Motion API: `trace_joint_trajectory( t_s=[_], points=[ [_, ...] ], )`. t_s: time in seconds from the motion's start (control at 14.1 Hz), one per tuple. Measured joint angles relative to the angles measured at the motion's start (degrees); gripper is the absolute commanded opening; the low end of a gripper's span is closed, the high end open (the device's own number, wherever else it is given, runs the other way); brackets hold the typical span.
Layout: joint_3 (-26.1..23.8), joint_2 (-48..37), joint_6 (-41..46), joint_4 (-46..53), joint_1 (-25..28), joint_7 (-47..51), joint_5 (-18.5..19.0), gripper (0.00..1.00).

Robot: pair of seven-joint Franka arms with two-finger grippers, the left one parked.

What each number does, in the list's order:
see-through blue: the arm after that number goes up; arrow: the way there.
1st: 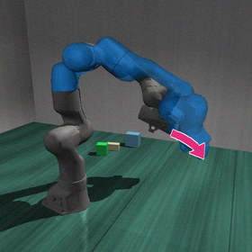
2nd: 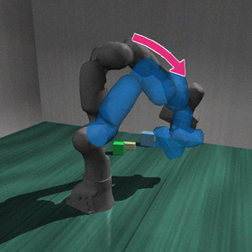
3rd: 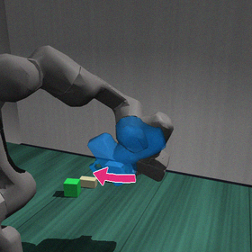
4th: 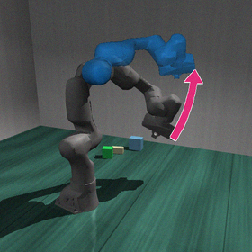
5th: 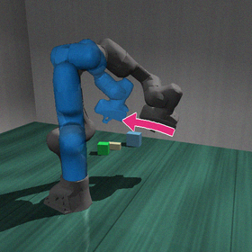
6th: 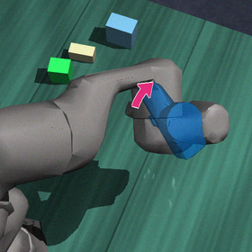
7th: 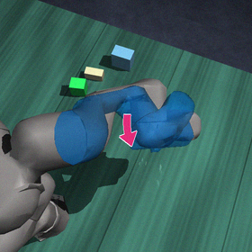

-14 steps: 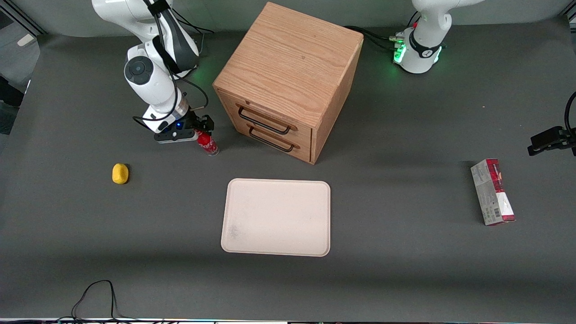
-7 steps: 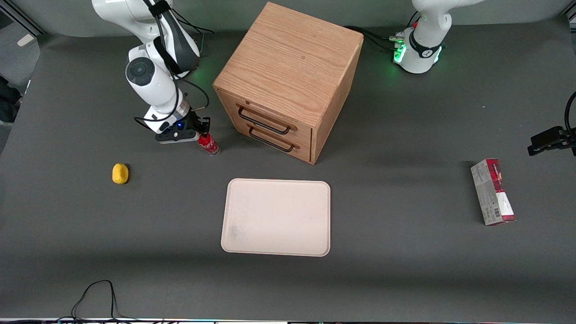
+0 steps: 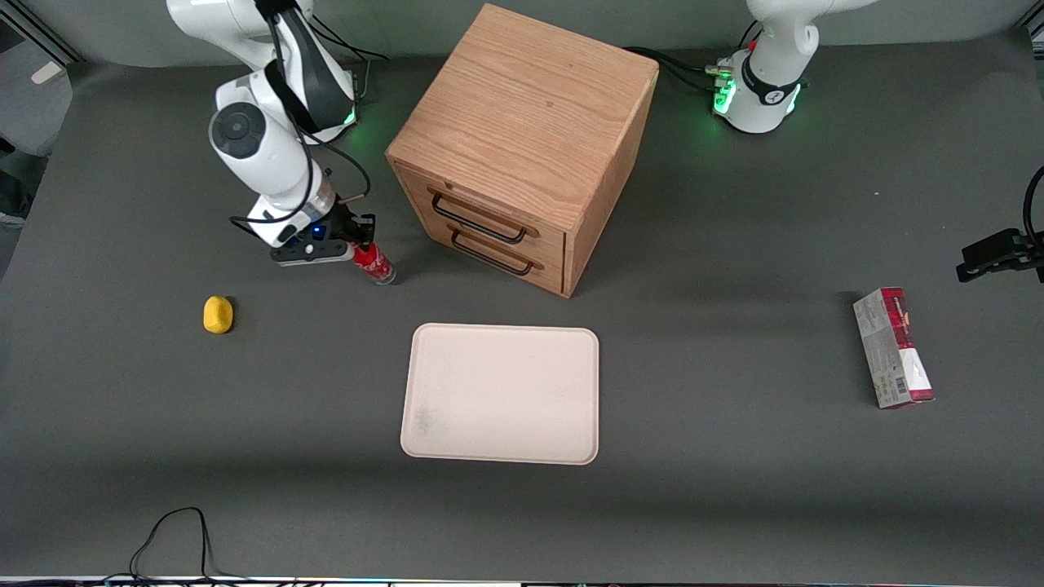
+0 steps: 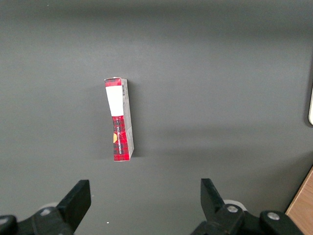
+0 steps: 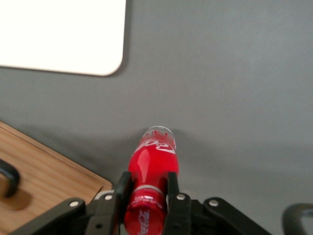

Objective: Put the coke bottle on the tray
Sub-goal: 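Lift the bottle and carry it with the right gripper over the white tray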

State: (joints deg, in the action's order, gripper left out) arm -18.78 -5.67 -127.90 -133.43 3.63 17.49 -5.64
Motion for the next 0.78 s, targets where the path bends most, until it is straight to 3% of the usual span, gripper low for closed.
trace_joint_trajectory(
  t_s=[0.28,0.78],
  points=[
    [1.25,2.47,12.07,15.95,-2.3,-0.06,1.59,0.0],
    [1.92,17.57,25.81,46.22,-2.66,0.2,5.33,0.0]
  ],
)
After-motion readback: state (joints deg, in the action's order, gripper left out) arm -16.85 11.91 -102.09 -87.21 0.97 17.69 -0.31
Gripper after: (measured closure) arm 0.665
